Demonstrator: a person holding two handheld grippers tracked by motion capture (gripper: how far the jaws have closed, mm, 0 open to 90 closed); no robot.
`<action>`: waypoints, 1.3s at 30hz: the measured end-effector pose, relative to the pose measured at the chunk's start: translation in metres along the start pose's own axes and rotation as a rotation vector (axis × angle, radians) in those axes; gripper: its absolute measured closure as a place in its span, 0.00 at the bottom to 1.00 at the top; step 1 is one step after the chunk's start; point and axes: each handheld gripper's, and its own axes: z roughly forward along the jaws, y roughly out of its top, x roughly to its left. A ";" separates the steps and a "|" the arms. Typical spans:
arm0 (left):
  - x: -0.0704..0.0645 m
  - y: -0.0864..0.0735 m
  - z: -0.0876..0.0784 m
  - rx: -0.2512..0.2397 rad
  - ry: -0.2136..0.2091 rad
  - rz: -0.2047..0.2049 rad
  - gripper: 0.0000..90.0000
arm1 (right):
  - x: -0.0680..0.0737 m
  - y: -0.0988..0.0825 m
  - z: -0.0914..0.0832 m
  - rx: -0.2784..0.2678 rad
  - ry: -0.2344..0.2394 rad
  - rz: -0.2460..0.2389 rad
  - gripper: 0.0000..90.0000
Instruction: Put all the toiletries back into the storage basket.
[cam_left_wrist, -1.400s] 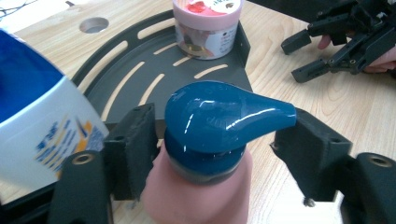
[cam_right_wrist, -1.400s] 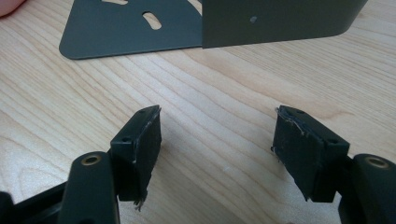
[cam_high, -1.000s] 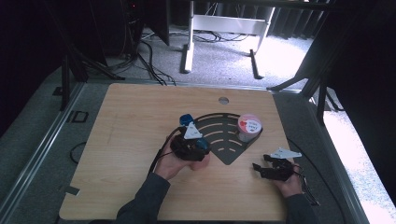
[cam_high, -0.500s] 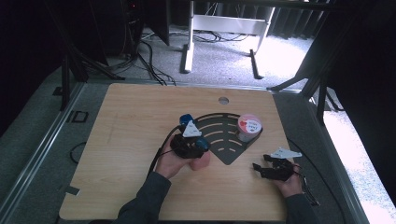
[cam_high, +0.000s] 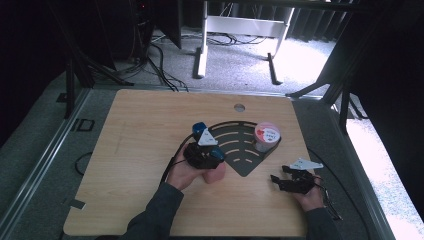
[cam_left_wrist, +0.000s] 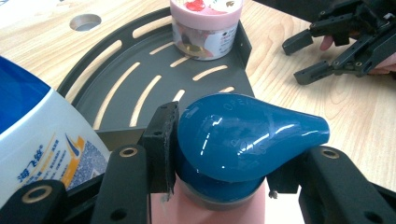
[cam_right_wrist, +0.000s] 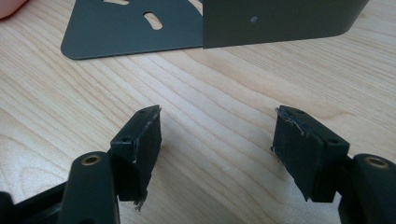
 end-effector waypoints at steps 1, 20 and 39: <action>0.000 0.000 0.000 -0.002 -0.006 -0.005 0.58 | 0.000 0.000 0.000 0.000 0.000 0.000 0.36; -0.008 0.028 -0.002 -0.040 -0.032 0.038 0.59 | 0.000 0.000 0.000 -0.001 0.002 -0.002 0.36; -0.011 0.052 0.009 -0.063 -0.037 0.044 0.59 | 0.000 0.000 0.000 0.001 0.002 -0.005 0.35</action>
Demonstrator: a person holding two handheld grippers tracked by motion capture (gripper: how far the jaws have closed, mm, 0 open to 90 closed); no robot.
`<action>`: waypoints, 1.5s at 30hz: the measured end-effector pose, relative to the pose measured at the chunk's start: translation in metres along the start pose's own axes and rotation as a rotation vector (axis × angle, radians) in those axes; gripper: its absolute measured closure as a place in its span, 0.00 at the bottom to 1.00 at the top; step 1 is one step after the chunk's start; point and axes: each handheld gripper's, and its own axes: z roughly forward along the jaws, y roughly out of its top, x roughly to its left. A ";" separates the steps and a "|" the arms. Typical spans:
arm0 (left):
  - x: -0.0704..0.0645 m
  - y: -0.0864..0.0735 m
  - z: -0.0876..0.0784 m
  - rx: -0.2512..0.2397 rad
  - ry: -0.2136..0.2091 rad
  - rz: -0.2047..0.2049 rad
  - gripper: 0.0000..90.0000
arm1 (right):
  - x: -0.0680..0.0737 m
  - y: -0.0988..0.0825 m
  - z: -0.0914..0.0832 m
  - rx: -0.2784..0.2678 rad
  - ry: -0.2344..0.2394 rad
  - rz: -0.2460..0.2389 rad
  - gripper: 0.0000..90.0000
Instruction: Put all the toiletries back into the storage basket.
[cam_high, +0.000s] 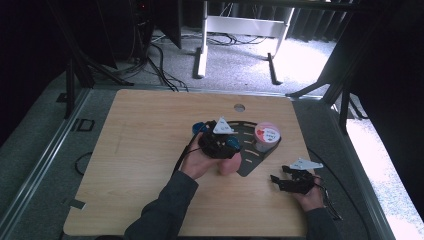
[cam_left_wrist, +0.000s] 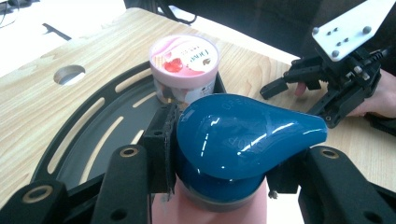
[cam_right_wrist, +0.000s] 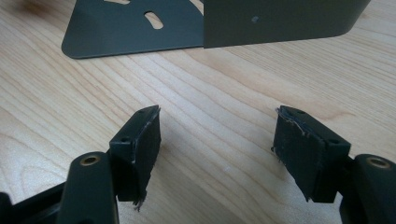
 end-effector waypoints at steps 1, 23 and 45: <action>0.000 0.001 0.000 -0.002 0.004 0.000 0.59 | 0.000 0.000 0.000 0.000 0.000 0.000 0.35; 0.003 0.017 0.018 -0.002 0.056 0.002 0.59 | 0.001 0.000 0.000 0.001 -0.002 -0.004 0.35; 0.010 0.030 0.044 0.001 0.125 -0.021 0.59 | 0.001 0.000 0.000 0.001 -0.004 -0.005 0.35</action>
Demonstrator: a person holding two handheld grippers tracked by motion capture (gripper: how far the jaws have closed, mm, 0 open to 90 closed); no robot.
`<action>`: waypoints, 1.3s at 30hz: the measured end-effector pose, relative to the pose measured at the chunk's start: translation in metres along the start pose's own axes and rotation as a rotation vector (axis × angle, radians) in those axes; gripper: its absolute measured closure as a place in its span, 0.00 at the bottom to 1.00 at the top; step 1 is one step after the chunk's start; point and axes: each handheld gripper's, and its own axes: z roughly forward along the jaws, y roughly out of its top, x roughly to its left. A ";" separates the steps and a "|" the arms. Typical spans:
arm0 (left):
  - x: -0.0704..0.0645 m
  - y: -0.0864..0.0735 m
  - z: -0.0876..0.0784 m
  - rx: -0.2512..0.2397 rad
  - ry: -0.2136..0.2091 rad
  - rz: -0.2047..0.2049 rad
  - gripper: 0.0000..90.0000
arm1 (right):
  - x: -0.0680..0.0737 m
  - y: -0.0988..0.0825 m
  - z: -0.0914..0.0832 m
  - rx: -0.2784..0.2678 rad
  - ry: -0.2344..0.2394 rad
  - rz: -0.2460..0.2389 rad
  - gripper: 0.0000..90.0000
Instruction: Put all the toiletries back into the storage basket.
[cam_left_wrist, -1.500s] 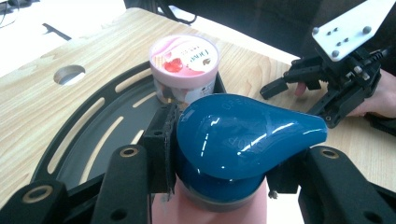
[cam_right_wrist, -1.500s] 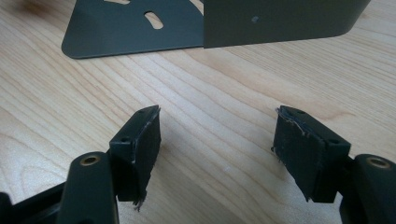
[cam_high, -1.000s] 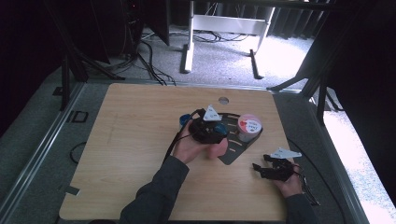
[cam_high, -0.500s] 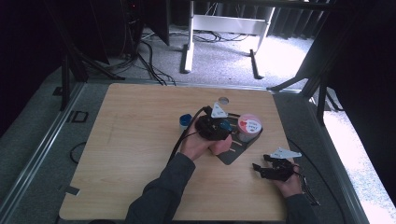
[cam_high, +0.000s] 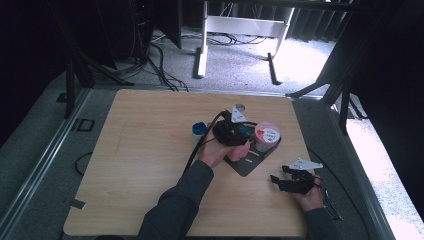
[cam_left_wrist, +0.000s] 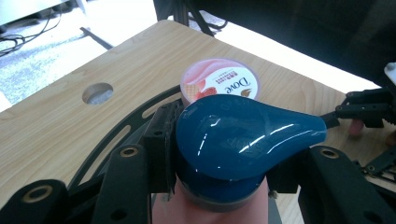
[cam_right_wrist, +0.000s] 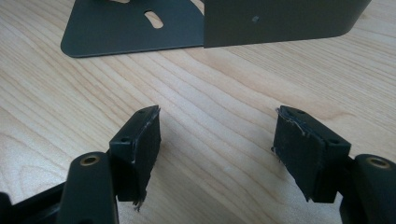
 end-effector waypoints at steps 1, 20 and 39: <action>0.001 0.001 0.001 0.000 -0.001 -0.001 0.59 | 0.000 0.000 0.000 0.000 0.000 0.000 0.35; 0.007 0.008 0.024 0.024 0.042 -0.032 0.59 | 0.000 0.000 0.000 0.001 0.002 -0.001 0.35; 0.018 0.012 0.051 0.051 0.089 -0.057 0.59 | 0.000 0.000 0.000 0.001 0.005 0.000 0.35</action>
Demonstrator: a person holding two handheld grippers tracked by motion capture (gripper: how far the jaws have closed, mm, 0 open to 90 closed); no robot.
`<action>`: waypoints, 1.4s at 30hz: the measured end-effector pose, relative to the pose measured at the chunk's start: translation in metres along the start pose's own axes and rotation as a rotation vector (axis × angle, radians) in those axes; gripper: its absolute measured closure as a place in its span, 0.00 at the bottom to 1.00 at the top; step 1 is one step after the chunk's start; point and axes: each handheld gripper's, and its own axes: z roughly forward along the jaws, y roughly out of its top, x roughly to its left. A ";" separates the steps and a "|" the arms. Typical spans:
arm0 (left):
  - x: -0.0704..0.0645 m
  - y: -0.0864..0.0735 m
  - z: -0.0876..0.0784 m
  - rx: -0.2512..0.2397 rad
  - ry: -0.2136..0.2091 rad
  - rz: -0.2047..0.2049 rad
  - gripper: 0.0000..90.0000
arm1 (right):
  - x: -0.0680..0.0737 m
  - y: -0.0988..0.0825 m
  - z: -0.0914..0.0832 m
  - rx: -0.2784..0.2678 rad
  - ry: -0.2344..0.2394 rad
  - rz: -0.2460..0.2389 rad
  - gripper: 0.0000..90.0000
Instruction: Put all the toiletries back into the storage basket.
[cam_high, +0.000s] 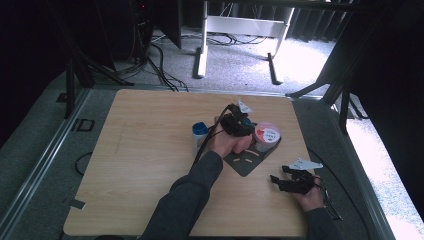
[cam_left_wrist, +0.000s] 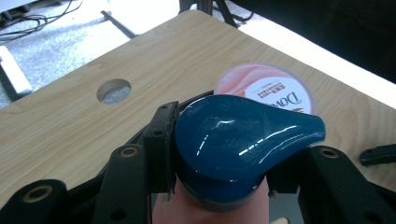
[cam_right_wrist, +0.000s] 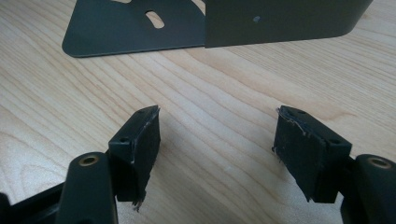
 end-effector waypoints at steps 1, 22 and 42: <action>0.000 0.001 0.003 0.001 0.006 0.002 0.59 | 0.000 0.000 0.000 0.000 0.000 -0.001 0.35; 0.012 0.010 0.038 -0.008 0.083 -0.041 0.59 | 0.000 0.000 0.000 -0.002 0.004 0.000 0.35; 0.006 0.016 0.051 -0.035 0.160 -0.096 0.59 | 0.000 0.000 0.000 -0.002 0.005 -0.002 0.35</action>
